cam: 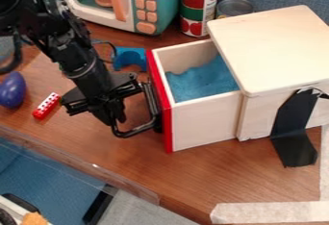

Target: Open the drawer

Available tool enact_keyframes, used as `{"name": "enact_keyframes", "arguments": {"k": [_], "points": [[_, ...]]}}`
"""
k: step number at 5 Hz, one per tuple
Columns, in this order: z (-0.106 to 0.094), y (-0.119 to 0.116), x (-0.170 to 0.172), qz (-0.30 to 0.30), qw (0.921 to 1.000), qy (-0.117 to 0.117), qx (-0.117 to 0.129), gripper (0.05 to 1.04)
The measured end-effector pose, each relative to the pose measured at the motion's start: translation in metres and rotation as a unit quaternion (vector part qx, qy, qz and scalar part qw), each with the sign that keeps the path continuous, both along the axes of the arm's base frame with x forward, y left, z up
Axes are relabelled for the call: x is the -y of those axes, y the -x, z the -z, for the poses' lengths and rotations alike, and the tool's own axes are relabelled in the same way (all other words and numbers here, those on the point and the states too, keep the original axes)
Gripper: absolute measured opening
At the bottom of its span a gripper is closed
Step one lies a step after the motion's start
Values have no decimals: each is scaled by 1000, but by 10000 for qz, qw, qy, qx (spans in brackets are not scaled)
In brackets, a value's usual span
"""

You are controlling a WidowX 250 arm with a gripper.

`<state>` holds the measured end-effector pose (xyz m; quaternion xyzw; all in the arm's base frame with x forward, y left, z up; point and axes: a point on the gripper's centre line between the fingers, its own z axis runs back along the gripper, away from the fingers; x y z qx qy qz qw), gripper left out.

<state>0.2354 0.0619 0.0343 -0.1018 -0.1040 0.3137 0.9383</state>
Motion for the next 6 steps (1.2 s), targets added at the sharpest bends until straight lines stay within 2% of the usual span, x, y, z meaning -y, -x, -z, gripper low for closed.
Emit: {"name": "enact_keyframes", "arguments": {"k": [1, 2, 3, 4, 5, 6], "points": [[0, 2, -1, 8, 10000, -7, 0, 167], [-2, 6, -1, 153, 9999, -16, 3, 406], [-3, 7, 1, 260, 9997, 10, -19, 725], [-11, 6, 3, 435, 9990, 79, -38, 982], [-32, 6, 3, 484, 9988, 51, 37, 1003], [-65, 9, 0, 419, 9988, -62, 251, 1000]]}}
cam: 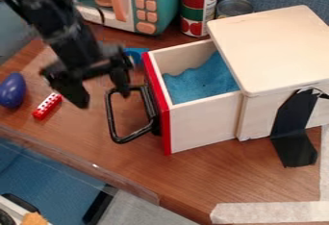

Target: Open the drawer

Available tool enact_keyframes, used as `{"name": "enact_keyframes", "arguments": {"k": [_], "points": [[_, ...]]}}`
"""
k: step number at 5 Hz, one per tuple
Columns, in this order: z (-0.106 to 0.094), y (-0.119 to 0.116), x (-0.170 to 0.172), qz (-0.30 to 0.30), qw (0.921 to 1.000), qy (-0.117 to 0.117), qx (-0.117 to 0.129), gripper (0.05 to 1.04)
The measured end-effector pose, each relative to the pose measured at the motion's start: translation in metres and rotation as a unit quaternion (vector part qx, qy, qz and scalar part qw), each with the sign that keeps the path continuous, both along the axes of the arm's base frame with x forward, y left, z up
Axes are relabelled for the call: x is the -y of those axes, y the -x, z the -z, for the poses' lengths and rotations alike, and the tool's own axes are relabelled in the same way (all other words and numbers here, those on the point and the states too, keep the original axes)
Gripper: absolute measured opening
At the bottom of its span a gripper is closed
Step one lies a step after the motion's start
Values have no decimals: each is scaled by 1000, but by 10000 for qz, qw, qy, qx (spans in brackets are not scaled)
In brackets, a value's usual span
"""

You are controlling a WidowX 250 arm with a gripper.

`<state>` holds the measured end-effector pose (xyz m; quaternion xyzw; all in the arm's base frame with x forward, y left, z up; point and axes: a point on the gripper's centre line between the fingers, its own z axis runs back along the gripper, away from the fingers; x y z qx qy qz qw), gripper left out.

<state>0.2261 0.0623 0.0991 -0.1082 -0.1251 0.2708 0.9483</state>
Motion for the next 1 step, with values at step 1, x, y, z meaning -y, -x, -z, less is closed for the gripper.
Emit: {"name": "enact_keyframes", "arguments": {"k": [1], "points": [[-36, 7, -4, -128, 9987, -387, 293, 1000]]}}
